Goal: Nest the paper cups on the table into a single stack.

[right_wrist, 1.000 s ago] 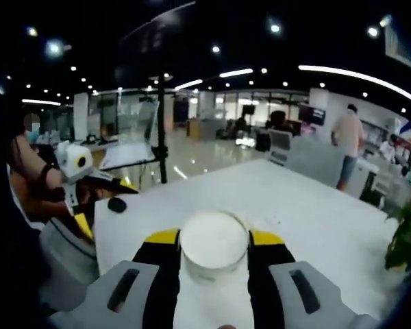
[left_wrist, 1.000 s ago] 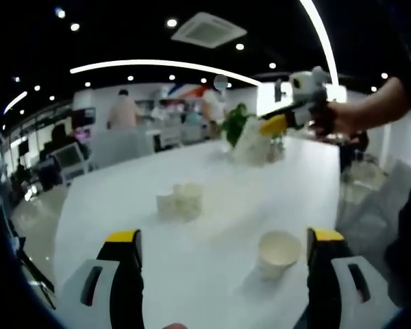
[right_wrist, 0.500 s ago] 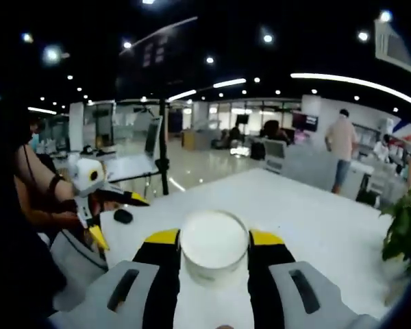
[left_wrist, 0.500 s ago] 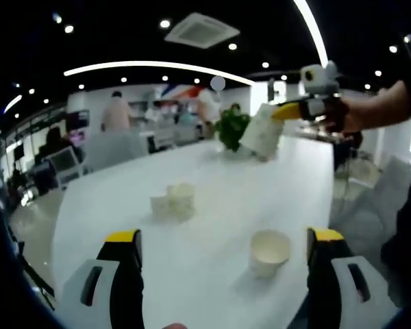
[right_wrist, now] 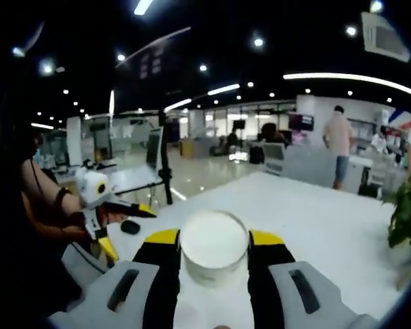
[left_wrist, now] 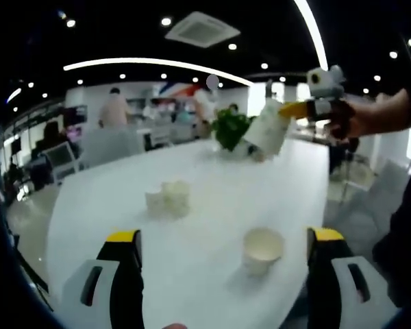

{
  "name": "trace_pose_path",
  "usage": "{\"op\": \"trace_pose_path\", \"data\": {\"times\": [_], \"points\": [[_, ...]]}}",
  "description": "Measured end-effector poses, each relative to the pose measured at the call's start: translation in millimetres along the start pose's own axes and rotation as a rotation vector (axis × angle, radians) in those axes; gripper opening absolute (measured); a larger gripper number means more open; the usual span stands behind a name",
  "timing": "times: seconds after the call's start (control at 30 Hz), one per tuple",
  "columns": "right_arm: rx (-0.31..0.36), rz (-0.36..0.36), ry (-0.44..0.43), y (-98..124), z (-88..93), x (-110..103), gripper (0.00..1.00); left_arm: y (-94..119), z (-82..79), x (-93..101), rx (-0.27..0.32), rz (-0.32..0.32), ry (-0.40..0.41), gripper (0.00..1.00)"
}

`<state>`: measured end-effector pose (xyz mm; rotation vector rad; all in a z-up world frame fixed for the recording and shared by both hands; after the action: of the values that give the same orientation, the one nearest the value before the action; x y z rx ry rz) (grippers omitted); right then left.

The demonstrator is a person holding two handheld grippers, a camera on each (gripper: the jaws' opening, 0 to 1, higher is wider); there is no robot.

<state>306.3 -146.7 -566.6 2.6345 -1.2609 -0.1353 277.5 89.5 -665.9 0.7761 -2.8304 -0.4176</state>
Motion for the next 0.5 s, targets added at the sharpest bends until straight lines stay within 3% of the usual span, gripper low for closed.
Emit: {"op": "trace_pose_path", "data": {"times": [0.5], "points": [[-0.011, -0.030, -0.054, -6.6, 16.5, -19.6, 0.34, -1.1, 7.6, 18.1, -0.011, 0.050, 0.063, 0.98]]}}
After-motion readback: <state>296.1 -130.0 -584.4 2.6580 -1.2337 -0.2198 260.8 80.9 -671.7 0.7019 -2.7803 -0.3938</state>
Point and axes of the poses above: the point that each gripper's makers call its tool centre point, and the gripper's own axes: y roughly backward along the fingers, x roughly to its right, z roughly out of its underside, the point moved 5 cm from there along y, roughly backward along the fingers, and after that the axes turned 9 degrees about z, right-handed, at the moved point
